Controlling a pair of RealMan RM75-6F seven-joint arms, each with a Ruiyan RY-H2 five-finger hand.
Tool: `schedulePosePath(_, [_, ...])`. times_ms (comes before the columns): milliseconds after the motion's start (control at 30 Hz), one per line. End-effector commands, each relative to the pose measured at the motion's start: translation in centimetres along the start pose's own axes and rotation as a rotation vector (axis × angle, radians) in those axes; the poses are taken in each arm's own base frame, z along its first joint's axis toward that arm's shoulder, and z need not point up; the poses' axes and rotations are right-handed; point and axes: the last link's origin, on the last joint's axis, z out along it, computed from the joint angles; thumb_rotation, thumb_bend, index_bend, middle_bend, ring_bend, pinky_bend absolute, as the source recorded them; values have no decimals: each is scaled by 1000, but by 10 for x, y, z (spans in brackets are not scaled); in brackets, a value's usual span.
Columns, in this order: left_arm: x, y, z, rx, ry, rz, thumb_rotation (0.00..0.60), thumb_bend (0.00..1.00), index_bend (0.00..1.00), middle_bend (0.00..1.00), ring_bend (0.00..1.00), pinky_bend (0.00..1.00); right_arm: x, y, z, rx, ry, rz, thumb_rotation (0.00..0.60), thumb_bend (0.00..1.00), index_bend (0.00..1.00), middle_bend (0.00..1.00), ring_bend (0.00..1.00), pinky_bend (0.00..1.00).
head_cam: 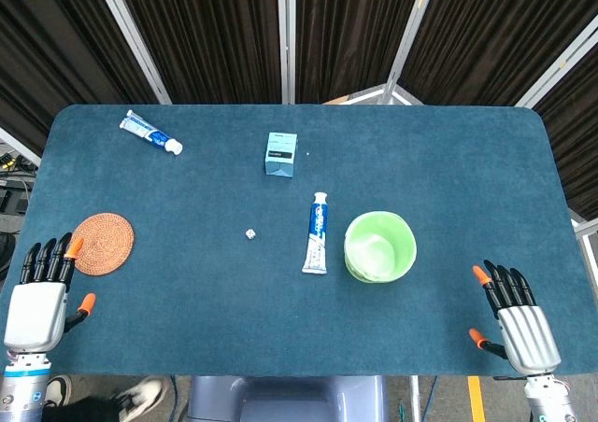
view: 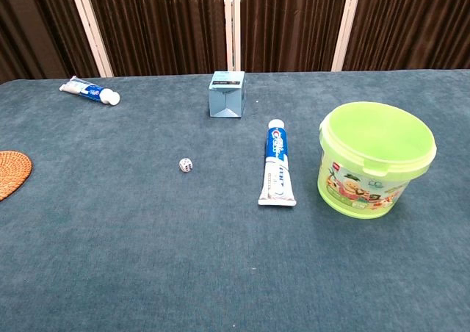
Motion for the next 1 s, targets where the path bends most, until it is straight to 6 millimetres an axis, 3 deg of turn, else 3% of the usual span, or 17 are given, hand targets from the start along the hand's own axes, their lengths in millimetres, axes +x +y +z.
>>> schedulePosePath(33, [-1, 1, 0, -1, -2, 2, 600, 298, 11, 0, 0, 0, 0, 0, 0, 0, 0, -2, 600, 73, 0, 0, 0, 0])
schedulePosePath(267, [-4, 1, 3, -3, -10, 13, 600, 298, 11, 0, 0, 0, 1, 0, -2, 0, 4, 0, 600, 73, 0, 0, 0, 0])
schedulePosePath(467, [-7, 3, 17, -40, -29, 23, 600, 298, 14, 0, 0, 0, 2, 2, 1, -15, 7, 5, 600, 74, 0, 0, 0, 0])
schedulePosePath(600, [-13, 16, 53, -159, -65, 96, 600, 298, 64, 0, 0, 0, 2, 4, 3, -23, 6, 10, 600, 74, 0, 0, 0, 0])
schedulePosePath(767, [-20, 39, 91, -279, -76, 148, 600, 309, 206, 0, 0, 0, 4, 5, 4, -24, 7, 22, 600, 73, 0, 0, 0, 0])
schedulePosePath(1000, [-40, 73, 133, -372, -127, 200, 600, 313, 264, 0, 0, 0, 4, 9, 7, -40, -8, 30, 600, 73, 0, 0, 0, 0])
